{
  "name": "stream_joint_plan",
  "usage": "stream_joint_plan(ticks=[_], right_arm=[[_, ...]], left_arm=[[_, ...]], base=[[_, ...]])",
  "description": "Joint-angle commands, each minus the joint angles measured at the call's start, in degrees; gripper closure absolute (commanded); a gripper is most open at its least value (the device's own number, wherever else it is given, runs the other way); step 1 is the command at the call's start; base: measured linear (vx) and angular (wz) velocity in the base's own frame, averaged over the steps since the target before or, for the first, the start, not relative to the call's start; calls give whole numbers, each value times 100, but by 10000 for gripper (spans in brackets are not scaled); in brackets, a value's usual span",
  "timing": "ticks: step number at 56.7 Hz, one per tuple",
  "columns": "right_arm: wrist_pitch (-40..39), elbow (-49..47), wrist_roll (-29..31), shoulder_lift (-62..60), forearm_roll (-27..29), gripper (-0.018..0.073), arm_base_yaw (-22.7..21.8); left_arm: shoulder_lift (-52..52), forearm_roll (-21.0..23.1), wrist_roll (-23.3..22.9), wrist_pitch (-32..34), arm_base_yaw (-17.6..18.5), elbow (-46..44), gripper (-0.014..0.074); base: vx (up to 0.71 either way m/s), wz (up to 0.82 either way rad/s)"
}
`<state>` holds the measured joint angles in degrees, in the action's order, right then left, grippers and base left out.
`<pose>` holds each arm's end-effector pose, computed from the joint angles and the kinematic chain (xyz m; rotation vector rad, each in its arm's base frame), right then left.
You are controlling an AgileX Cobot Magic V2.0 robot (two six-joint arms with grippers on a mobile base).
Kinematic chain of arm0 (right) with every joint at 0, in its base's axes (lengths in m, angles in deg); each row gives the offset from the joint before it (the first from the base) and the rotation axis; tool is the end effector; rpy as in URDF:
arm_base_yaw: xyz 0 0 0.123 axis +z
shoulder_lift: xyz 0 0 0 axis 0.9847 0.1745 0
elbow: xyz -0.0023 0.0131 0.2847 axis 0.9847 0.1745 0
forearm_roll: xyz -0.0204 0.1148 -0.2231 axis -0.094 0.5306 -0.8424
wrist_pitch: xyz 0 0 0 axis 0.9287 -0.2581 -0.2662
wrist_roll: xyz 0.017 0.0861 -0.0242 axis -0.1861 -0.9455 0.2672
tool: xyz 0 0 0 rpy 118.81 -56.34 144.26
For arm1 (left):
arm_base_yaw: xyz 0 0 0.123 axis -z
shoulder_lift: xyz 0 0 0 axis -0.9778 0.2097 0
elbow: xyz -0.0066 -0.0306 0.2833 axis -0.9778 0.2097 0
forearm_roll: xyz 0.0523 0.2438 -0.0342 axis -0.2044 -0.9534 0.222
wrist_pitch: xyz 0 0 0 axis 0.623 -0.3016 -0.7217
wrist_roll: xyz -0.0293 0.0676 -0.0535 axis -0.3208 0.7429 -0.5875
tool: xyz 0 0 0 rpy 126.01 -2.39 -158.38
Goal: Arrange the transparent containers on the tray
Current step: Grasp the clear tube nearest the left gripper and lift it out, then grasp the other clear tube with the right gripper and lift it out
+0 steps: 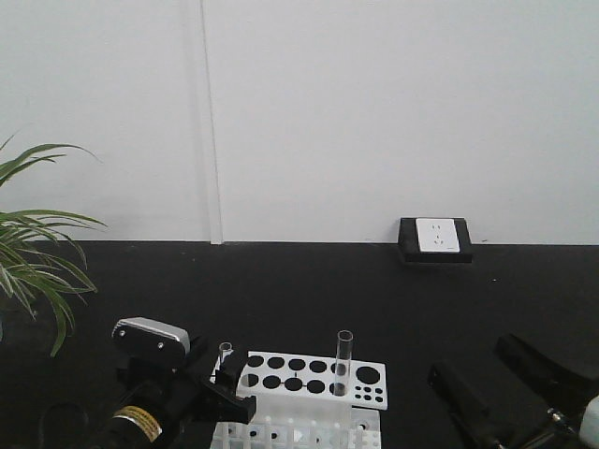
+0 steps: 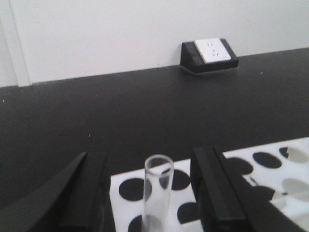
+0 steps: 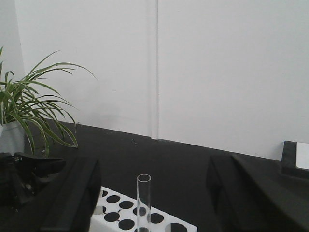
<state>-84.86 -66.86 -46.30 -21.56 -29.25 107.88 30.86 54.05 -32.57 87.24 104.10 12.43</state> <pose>0.1710 0.0902 0.2693 -0.3509 1.4390 0.3969 0.3319 -0.1550 0.1730 0.2291 1.7151 -0.3581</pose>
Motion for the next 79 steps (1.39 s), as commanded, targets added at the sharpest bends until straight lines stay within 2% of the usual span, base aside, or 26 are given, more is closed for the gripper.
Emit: stream_joint_plan(ticks=[1,10,19,27,36,43,49,55,68,79], right_arm=[[-515,-161,59,-87,-35,46,5],[-510,-161,59,-87,-35,46,5],[-510,-161,59,-87,-35,46,5],[-510,-161,59,-87,-35,46,5],[-491,-161,59,-87,-35,46,5],[-375,-161,59,-87,-35,46,5],[-213,-161,59,-87,-35,46,5],[-136,-161,59,-53,-35,46,5],[-240,-167,59,495,-88,46,5],[-1118,-282,0,1743,-618,48,5]], left_arm=[[-113,-2,-9,408,-9,-213,125],[137,-293,-14,371,-9,-494,157],[212,-168,-26,266,-9,-603,225],[212,86,-26,278,-9,-596,386],[185,71,-69,326,-9,-596,607],[-141,8,-464,299,-39,-603,605],[-863,-321,-447,-3,-85,-603,603],[-1720,-830,-454,-439,-124,-613,602],[-3404,-1589,-471,-2343,-105,-1181,600],[-4325,-1633,-477,-2928,-105,-1272,600]], base=[[0,0],[0,0],[0,0],[0,0],[0,0],[0,0],[0,0],[0,0],[0,0],[0,0]])
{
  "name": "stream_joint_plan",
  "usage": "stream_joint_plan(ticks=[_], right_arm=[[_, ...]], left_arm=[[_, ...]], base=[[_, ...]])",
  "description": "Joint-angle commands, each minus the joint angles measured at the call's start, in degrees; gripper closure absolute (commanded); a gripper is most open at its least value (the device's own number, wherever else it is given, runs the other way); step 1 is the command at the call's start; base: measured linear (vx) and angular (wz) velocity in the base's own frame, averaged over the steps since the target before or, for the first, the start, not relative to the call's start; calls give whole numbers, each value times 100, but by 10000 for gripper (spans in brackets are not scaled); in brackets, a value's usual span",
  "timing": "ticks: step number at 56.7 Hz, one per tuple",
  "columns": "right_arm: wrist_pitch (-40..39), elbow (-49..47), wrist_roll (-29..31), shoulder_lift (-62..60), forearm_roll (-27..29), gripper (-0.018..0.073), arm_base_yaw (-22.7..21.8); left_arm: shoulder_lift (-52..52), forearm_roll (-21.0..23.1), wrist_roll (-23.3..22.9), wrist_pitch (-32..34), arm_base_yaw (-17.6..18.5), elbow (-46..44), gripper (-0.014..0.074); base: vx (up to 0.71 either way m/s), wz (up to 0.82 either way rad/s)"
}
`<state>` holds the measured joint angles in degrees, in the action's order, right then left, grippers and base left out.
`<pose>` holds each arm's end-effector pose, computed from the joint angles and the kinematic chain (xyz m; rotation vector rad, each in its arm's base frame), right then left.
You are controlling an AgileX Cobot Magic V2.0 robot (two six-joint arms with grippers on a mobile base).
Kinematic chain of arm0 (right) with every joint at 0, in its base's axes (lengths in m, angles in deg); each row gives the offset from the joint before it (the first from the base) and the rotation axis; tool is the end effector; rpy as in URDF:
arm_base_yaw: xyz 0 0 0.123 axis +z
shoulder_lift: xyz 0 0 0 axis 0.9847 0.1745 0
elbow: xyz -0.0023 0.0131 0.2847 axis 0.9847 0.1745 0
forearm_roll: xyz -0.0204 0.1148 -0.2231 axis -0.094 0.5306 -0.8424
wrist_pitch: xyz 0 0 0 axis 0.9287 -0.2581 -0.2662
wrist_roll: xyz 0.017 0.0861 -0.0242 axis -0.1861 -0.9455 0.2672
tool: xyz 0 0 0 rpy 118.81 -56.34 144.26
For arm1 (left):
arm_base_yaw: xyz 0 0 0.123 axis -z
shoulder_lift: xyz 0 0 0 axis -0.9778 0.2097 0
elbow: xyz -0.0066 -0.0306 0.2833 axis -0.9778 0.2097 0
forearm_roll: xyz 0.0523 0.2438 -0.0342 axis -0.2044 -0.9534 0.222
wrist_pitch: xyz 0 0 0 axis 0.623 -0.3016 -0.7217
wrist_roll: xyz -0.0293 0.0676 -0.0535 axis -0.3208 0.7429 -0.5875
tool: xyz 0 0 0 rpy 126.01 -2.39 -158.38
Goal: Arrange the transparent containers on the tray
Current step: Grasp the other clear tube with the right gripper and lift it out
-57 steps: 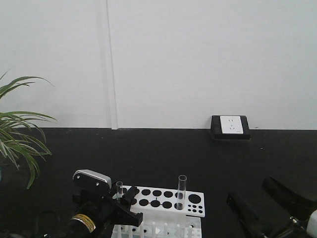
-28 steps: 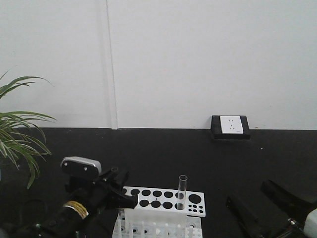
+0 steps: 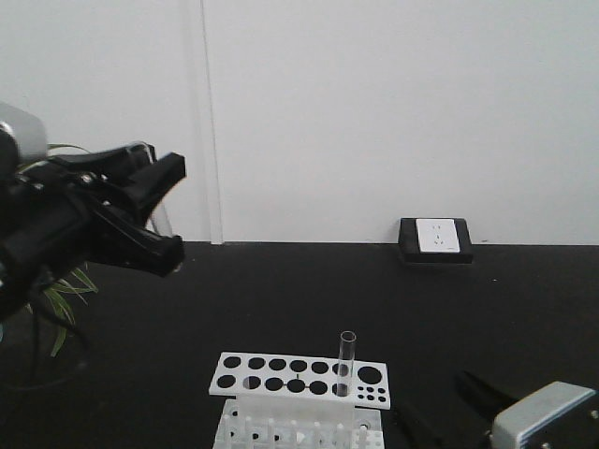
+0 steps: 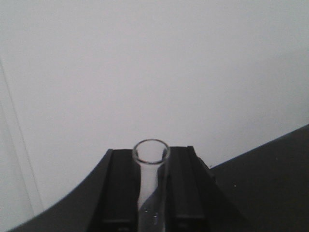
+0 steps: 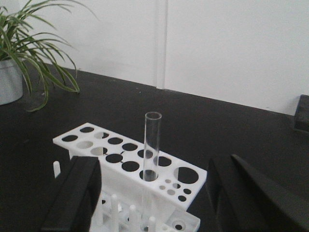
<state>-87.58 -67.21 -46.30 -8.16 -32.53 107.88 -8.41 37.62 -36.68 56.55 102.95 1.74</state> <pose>0.1960 0.1075 0.2265 -0.4571 1.5987 0.3709 0.2413 -0.1180 0.4106 0.3779 1.3399 -0.3591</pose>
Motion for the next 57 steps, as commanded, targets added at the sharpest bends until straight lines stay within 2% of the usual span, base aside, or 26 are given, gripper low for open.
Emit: stream_joint_plan(ticks=[1,10,18,28,47,53,57], right_arm=[[-915,-280,0,503,-338,48,5],[-1328,-829,-169,1583,-509,48,5],[-1548,-1383,-359,2279,-416,48,5],[-1597,-1931,-551,2725,-117,48,5],[-1478,-2890,-755,3426,-206,55,-163],[-1469,-2957,-803,3458,-213,128,-163],[-1476,-2957,-885,3458,-230,244,-163]], left_arm=[[-469,10,-66,86,10,-203,600],[-844,10,-66,-224,10,-203,600],[-914,15,-66,-359,10,-203,600],[-906,15,-209,-490,10,-203,600],[-906,15,-259,-501,10,-203,600],[-906,15,-259,-501,10,-203,600],[-906,15,-259,-502,10,-203,600]], base=[[0,0],[0,0],[0,0],[0,0],[0,0],[0,0],[0,0]])
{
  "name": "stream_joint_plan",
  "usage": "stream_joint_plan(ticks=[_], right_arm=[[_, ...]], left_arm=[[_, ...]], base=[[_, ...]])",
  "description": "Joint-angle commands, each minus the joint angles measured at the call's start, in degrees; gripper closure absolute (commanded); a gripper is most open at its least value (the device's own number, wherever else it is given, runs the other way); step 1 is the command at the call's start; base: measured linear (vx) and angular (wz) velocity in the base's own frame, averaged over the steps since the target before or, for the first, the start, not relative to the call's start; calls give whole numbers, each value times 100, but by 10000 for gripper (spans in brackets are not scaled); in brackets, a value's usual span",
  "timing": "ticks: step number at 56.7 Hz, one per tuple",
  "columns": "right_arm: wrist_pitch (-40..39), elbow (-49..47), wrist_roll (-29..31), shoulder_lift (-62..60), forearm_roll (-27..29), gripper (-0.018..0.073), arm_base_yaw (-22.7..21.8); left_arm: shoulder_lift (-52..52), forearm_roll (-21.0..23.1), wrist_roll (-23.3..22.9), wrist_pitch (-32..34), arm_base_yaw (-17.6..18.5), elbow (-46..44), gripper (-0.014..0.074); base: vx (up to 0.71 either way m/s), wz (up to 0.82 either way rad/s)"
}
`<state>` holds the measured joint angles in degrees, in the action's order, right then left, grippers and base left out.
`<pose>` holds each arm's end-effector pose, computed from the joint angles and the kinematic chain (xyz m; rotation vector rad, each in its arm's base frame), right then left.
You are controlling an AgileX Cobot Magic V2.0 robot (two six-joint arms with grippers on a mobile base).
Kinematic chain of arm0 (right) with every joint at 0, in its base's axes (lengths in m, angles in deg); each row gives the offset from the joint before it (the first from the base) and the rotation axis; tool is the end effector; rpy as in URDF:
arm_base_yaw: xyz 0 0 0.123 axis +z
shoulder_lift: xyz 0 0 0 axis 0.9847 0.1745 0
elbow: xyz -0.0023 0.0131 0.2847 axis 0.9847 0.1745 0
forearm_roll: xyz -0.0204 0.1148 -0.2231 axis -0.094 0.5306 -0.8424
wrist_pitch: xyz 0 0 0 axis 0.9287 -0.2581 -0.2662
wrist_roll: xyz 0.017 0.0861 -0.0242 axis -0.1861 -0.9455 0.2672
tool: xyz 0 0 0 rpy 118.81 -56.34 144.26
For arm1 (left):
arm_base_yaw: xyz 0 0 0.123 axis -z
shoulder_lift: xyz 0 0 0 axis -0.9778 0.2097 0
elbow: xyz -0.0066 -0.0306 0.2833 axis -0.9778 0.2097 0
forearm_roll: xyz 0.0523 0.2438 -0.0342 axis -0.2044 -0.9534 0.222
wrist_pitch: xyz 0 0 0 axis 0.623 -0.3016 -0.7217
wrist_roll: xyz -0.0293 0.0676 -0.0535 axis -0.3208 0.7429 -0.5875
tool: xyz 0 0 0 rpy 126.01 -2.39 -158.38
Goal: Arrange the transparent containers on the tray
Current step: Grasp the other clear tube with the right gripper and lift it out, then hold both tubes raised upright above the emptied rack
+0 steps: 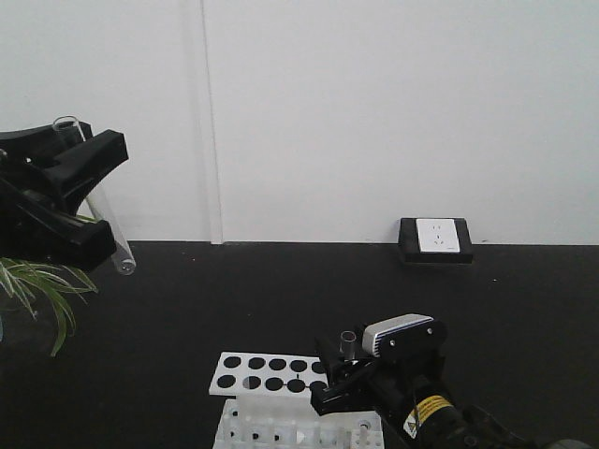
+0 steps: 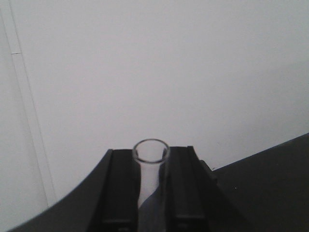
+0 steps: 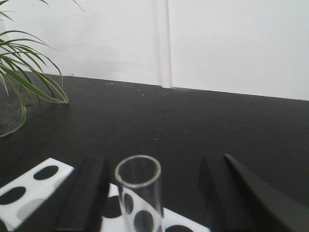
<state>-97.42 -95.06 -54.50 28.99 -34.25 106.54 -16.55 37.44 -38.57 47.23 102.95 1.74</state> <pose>0.3315 0.1724 0.1749 -0.3550 1.6244 0.4780 0.2064 -0.0989 0.4316 0.3437 1.3680 -0.3583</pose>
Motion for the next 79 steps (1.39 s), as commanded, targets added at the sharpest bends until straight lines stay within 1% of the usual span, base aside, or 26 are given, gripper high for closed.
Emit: stream_joint_plan(ticks=[1,7,9,10,17,23,28,32,36,43,49,50,52,53,56,58,63,69,79], right_arm=[[-495,-166,-66,-257,-58,282,-29],[-495,-166,-66,-257,-58,496,-29],[-495,-166,-66,-262,-83,559,-29],[-495,-166,-66,-262,-101,575,-29],[-476,-166,-60,-356,-322,573,-29],[-311,-166,-60,-699,-354,572,-29],[126,-166,-60,-1222,-354,572,-29],[550,-166,-60,-1725,-354,572,-29],[1107,-166,-60,-2327,-354,572,-29],[2144,-166,-60,-3344,-354,572,-29],[3367,-160,-66,-4188,-354,572,-14],[3537,-160,-66,-4350,-354,572,-14],[4024,-160,-66,-4605,-342,572,-14],[4100,-160,-66,-4707,-342,572,-14],[4827,-160,-66,-5136,-336,572,-14],[5132,-160,-66,-5352,-336,572,-14],[5690,-155,-60,-5770,-336,572,-14],[5976,-155,-60,-6081,-360,572,-14],[6061,-155,-60,-6231,-355,572,-14]], left_arm=[[-92,32,-70,430,10,-203,600],[-92,32,-70,430,10,-203,600],[-92,32,-70,423,10,-203,600],[-92,32,-70,415,10,-203,600],[-92,32,-70,377,10,-203,600],[-92,39,-70,342,10,-203,600],[-92,39,-99,299,10,-203,600],[-92,39,-241,226,10,-203,600],[-92,33,-364,93,10,-203,600],[-92,33,-365,-219,10,-203,600],[-101,33,-365,-729,10,-194,600],[-101,33,-365,-729,10,-194,600],[-101,40,-365,-1068,23,-194,600],[-126,53,-365,-1152,51,-194,600],[-214,52,-365,-1497,138,-183,600],[-283,46,-365,-1653,191,-153,600],[-483,31,-351,-1668,282,27,600],[-748,37,-372,-1486,288,350,600],[-900,53,-377,-1465,288,653,600]], base=[[0,0],[0,0],[0,0],[0,0],[0,0],[0,0],[0,0],[0,0],[0,0],[0,0],[0,0],[0,0],[0,0],[0,0],[0,0],[0,0],[0,0],[0,0],[0,0]])
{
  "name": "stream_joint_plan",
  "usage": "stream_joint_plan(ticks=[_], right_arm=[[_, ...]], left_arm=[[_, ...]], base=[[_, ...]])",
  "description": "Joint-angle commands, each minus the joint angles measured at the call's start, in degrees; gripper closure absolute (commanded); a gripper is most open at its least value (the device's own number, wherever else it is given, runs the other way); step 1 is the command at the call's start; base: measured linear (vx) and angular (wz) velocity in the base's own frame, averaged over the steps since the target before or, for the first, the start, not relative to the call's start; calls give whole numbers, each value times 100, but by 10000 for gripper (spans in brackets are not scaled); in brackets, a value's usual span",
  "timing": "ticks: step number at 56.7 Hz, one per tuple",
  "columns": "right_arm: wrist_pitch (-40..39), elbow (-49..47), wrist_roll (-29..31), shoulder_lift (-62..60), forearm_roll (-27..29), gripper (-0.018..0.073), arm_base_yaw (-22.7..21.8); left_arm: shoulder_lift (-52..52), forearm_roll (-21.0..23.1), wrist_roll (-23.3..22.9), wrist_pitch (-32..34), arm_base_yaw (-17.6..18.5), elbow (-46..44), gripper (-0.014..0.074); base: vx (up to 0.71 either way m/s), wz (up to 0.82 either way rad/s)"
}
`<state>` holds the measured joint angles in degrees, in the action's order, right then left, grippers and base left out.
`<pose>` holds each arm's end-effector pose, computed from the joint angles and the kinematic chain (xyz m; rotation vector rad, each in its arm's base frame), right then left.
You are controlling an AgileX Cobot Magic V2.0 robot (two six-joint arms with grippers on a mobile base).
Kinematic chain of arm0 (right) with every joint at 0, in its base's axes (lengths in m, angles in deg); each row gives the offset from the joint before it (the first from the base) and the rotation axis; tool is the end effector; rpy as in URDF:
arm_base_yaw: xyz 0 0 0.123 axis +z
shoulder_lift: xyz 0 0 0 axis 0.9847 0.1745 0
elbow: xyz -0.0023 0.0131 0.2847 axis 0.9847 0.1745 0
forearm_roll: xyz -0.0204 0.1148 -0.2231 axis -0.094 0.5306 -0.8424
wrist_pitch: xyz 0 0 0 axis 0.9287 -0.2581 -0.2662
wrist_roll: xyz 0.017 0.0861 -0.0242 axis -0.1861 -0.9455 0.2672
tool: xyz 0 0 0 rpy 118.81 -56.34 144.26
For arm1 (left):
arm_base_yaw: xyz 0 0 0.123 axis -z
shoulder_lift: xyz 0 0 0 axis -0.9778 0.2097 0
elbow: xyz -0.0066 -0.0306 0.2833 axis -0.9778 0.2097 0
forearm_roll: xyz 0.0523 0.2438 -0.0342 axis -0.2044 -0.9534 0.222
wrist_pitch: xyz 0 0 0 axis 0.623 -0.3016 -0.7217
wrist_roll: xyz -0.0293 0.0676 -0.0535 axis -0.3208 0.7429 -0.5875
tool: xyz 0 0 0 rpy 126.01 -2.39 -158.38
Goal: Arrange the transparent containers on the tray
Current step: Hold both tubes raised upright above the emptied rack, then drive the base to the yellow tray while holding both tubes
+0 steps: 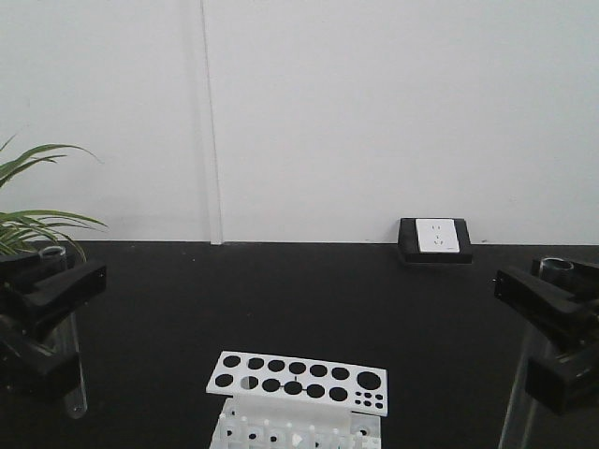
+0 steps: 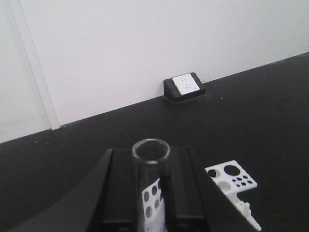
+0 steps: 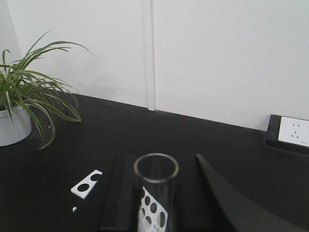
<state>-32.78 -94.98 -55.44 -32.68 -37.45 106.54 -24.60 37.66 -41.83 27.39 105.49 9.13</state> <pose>0.1561 0.0752 0.3884 -0.3493 1.6663 0.3425 0.1725 -0.0863 0.3865 0.3581 1.7060 -0.3498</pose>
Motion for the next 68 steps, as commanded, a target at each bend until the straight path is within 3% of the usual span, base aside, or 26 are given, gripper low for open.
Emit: stream_joint_plan(ticks=[1,68], right_arm=[[-403,-163,34,-65,-35,572,-14],[-385,-163,34,-60,-31,572,-14]], left_arm=[[-95,31,-51,502,34,-85,600],[-55,8,-41,313,34,-47,600]], base=[[0,0],[-3,-1]])
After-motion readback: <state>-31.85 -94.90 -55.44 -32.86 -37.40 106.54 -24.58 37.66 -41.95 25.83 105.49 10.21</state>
